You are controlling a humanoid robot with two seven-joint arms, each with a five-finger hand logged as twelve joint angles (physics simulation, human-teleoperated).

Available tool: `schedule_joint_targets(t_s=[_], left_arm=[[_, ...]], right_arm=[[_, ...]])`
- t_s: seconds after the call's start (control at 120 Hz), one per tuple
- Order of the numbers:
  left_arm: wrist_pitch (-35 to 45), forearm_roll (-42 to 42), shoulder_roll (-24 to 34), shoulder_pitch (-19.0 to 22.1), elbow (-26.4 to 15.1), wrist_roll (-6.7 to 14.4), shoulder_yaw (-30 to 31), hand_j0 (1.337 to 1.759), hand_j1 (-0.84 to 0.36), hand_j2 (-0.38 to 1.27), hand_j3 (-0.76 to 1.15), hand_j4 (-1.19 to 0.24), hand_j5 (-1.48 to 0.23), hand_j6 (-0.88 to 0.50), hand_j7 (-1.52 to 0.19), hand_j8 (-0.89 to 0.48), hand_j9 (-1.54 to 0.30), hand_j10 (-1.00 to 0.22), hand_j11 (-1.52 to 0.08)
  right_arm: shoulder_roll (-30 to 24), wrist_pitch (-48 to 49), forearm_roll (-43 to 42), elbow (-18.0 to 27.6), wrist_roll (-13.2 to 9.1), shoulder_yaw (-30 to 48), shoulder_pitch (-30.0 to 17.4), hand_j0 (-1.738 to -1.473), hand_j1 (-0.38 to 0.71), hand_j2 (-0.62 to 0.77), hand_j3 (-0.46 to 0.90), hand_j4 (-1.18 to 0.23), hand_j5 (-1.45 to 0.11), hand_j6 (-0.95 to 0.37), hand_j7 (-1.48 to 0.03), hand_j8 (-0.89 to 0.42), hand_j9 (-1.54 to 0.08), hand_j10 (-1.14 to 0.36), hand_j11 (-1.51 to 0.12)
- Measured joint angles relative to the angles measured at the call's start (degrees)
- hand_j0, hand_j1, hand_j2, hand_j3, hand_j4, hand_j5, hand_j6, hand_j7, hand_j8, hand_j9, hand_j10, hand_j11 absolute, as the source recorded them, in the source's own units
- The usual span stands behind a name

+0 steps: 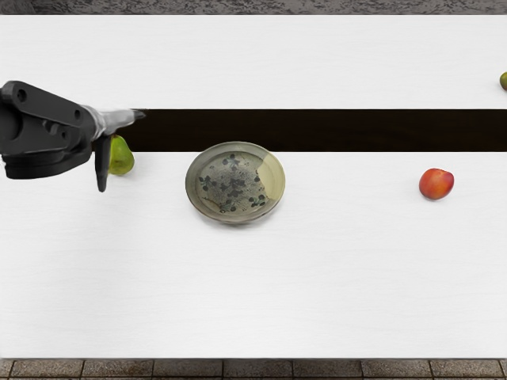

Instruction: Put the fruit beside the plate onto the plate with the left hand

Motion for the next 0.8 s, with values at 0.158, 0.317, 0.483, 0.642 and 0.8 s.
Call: schedule_joint_targets(t_s=[0.158, 0.317, 0.483, 0.642, 0.8], left_arm=[[3.16, -0.17, -0.07, 2.72, 4.72, 0.0, -0.2, 1.658, 0.34, 0.0, 0.0, -0.01, -0.01, -0.01, -0.01, -0.01, -0.01, -0.01, -0.01], [2.66, -0.12, -0.35, 5.72, 11.46, -0.24, -1.05, 1.658, 0.34, 0.0, 0.0, -0.01, -0.01, -0.01, -0.01, -0.01, -0.01, -0.01, -0.01], [-5.83, -0.12, -0.44, 8.93, 20.29, -0.4, -2.68, 1.658, 0.34, 0.0, 0.0, -0.01, -0.01, -0.01, -0.01, -0.01, -0.01, -0.01, -0.01], [-7.9, -0.21, -0.68, 10.29, 22.93, -0.36, -4.67, 1.658, 0.34, 0.0, 0.0, -0.01, -0.01, -0.01, -0.01, -0.01, -0.01, -0.01, -0.01], [-8.23, -0.28, -2.76, 12.36, 23.55, -0.33, -6.32, 1.658, 0.34, 0.0, 0.0, -0.01, -0.01, -0.01, -0.01, -0.01, -0.01, -0.01, -0.01]], right_arm=[[0.0, 0.0, 0.0, 0.0, -0.02, 0.01, 0.0, -1.658, -0.34, 0.0, 0.0, -0.01, -0.01, -0.01, -0.01, -0.01, -0.01, -0.01, -0.01], [0.0, 0.0, 0.0, 0.0, -0.01, 0.0, 0.0, -1.658, -0.34, 0.0, 0.0, -0.01, -0.01, -0.01, -0.01, -0.01, -0.01, -0.01, -0.01], [0.0, 0.0, 0.0, 0.0, -0.02, 0.0, 0.0, -1.658, -0.34, 0.0, 0.0, -0.01, -0.01, -0.01, -0.01, -0.01, -0.01, -0.01, -0.01], [0.0, 0.0, 0.0, 0.0, -0.02, -0.01, 0.0, -1.658, -0.34, 0.0, 0.0, -0.01, -0.01, -0.01, -0.01, -0.01, -0.01, -0.01, -0.01], [0.0, 0.0, 0.0, 0.0, -0.01, -0.01, 0.0, -1.658, -0.34, 0.0, 0.0, -0.01, -0.01, -0.01, -0.01, -0.01, -0.01, -0.01, -0.01]])
